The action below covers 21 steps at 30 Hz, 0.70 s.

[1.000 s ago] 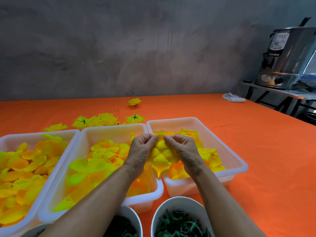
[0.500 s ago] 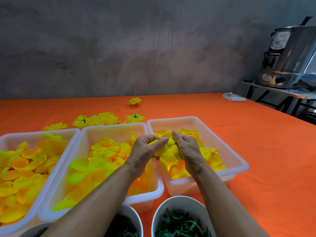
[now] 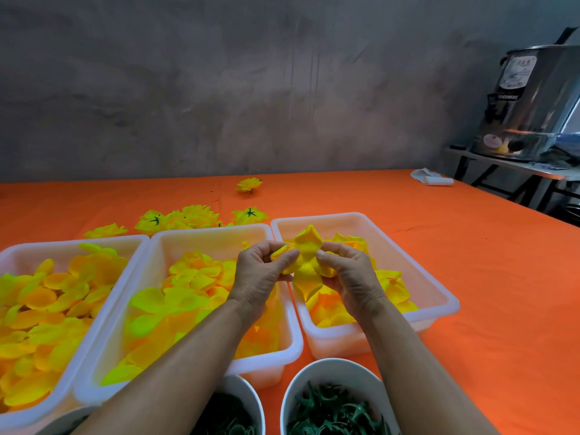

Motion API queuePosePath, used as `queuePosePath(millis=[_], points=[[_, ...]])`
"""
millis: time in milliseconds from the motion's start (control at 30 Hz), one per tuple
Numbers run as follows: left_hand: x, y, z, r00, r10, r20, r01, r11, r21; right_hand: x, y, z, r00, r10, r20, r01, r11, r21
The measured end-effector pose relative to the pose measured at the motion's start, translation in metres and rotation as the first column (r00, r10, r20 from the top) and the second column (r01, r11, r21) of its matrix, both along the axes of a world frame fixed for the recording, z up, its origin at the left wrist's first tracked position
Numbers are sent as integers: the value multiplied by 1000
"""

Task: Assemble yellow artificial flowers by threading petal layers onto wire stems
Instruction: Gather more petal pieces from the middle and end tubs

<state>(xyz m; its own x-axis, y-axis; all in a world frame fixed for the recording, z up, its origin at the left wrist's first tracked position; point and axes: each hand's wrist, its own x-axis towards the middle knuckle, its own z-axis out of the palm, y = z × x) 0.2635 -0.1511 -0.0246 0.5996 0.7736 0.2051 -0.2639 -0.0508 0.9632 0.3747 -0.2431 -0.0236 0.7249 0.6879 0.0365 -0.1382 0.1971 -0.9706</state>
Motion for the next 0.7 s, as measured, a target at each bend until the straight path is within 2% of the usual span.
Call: queuePosePath(millis=[133,233,333,433,500,633,700], points=[[0,2,1,998,30,55,-26,997,-73,2,-2,-1,993,7,-118,2,997,79],[0,3,2,996,65,66,-55,988,-141,0,-2,0,993,6,-115,1,998,58],[1,4,6,994,-27,103,52,967,-250,1,-3,-2,992,-39,-123,45,998,48],[0,5,8,983,-127,132,161,943,-292,0,-4,-1,989,-45,-138,54,997,59],[0,4,8,992,-80,93,103,953,-286,0,-3,-1,987,-27,-156,43,995,94],[0,4,4,993,119,27,-111,972,-207,-1,-5,4,971,55,-233,-10,982,191],[0,2,3,992,126,-1,-126,990,-70,-1,-7,5,966,21,-256,24,985,172]])
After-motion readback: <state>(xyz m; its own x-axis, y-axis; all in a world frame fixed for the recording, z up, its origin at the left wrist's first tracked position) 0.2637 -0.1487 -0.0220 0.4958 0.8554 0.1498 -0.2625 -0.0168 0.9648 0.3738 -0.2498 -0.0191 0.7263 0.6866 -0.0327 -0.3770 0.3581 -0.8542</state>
